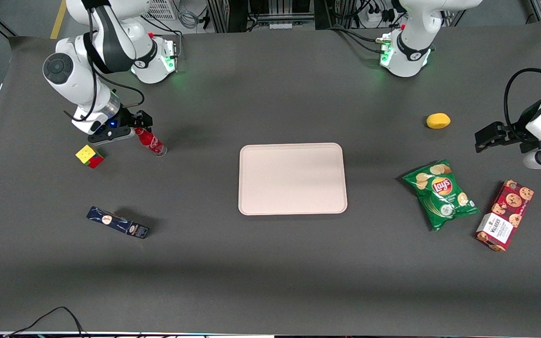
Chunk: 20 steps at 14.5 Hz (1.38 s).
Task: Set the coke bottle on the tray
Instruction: 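Lower the right gripper and close it around the bottle's neck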
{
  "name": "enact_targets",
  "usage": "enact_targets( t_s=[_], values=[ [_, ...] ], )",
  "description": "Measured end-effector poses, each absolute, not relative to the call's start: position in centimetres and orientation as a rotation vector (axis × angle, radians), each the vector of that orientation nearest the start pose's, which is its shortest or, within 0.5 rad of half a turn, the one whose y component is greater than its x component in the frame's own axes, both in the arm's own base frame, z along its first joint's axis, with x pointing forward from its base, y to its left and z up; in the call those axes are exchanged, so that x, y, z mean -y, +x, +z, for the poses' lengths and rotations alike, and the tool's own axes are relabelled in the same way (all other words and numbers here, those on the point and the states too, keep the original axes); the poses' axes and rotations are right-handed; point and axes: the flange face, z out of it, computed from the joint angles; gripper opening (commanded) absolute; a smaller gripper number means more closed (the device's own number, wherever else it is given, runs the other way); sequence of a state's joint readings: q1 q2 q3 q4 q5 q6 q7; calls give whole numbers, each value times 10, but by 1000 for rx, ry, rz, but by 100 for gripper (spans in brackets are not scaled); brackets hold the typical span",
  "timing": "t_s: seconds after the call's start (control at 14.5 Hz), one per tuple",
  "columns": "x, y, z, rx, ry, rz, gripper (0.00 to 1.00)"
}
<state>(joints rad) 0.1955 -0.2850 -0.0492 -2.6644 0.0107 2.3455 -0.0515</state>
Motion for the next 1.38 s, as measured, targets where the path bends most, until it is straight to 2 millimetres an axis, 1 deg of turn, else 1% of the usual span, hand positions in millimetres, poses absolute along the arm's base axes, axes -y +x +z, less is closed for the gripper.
enact_targets(
  t_s=[0.41, 1.1, 1.17, 1.24, 1.31, 1.38],
  values=[
    [-58, 395, 323, 296, -3108, 66, 100],
    [-53, 389, 315, 280, -3109, 97, 100],
    [-53, 388, 314, 277, -3109, 101, 98],
    [-52, 387, 313, 275, -3109, 106, 93],
    [-52, 386, 311, 274, -3109, 111, 90],
    [-51, 385, 311, 273, -3109, 113, 83]
  ],
)
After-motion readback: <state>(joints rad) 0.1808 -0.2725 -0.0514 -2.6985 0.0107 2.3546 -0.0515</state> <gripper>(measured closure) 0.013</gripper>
